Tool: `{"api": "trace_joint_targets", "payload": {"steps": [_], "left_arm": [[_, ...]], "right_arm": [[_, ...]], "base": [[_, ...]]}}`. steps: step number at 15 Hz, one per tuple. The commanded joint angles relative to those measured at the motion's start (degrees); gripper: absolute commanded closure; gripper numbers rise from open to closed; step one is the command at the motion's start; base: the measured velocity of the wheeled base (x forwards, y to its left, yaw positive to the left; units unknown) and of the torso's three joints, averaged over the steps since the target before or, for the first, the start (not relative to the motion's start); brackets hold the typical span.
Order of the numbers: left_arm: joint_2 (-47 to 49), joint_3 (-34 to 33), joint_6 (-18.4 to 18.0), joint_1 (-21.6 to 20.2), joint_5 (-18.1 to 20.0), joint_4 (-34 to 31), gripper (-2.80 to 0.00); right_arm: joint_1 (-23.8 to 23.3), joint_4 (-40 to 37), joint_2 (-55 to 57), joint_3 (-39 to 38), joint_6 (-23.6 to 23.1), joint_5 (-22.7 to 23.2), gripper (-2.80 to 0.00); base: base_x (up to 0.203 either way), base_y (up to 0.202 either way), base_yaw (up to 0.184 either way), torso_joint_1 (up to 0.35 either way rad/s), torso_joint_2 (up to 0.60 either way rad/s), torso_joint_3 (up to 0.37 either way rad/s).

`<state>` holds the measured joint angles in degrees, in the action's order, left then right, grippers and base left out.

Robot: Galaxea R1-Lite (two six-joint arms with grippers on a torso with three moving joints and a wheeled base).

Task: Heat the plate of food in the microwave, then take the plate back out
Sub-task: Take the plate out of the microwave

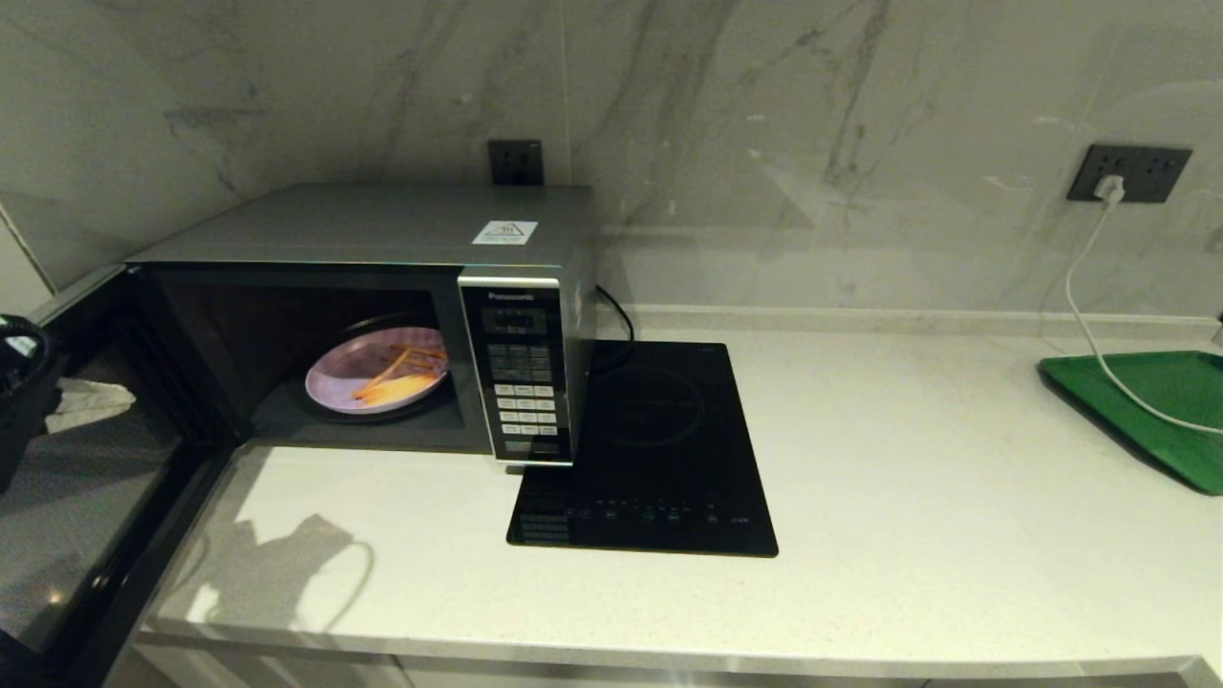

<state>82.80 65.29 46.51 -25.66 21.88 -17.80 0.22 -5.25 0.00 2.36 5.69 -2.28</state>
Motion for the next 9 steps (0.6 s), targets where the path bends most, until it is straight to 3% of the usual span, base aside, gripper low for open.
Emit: {"api": "trace_joint_targets", "payload": {"steps": [1,9], "left_arm": [[3.11,-1.17,-1.55,-4.19,0.25,0.03,0.0],[0.89,-2.38,-4.23,-4.16,1.49,0.08,0.0]], "right_arm": [[0.04,-0.02,0.09,0.01,0.02,-0.01,0.0],[0.04,-0.02,0.09,0.01,0.02,-0.01,0.0]], "base": [[0.0,0.0,0.0,0.0,0.0,0.0],[0.0,0.0,0.0,0.0,0.0,0.0]]}}
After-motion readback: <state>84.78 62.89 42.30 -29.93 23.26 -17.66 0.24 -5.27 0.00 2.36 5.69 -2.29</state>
